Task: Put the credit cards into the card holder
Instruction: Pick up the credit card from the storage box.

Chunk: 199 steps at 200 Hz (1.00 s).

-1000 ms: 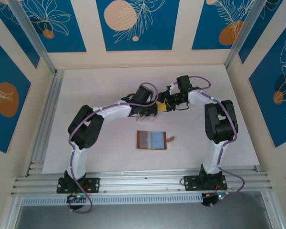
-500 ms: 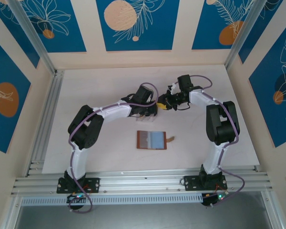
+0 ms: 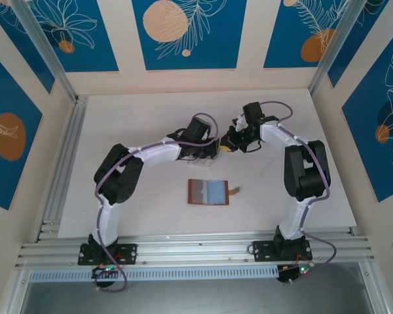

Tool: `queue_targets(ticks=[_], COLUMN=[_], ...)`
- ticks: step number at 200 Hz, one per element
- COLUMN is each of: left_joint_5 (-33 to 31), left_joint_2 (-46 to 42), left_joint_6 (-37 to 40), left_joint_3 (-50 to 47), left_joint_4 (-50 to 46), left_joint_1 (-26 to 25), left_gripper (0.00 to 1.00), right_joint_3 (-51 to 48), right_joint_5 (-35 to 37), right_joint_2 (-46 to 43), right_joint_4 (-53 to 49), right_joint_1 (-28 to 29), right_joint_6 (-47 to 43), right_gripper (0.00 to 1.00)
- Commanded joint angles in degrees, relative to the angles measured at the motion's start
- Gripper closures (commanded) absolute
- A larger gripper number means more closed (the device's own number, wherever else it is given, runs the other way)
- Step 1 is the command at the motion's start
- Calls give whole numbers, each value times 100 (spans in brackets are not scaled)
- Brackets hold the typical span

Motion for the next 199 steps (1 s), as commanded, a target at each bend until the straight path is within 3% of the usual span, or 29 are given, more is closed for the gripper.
queue_targets(ticks=[1,199], left_joint_5=[-258,631], left_joint_2=[544,-607], left_joint_6=[-56,59], left_joint_3=[-264,-250], left_joint_4=[-447,-427], left_joint_1=[-47,444], left_gripper=[93,88], right_joint_3=[305,1239], right_joint_5=[-320,542], right_joint_2=[-296,-349], right_joint_4=[-559,-1547], right_joint_1=[174,164], right_joint_6=[-207,-723], right_gripper=[100,100])
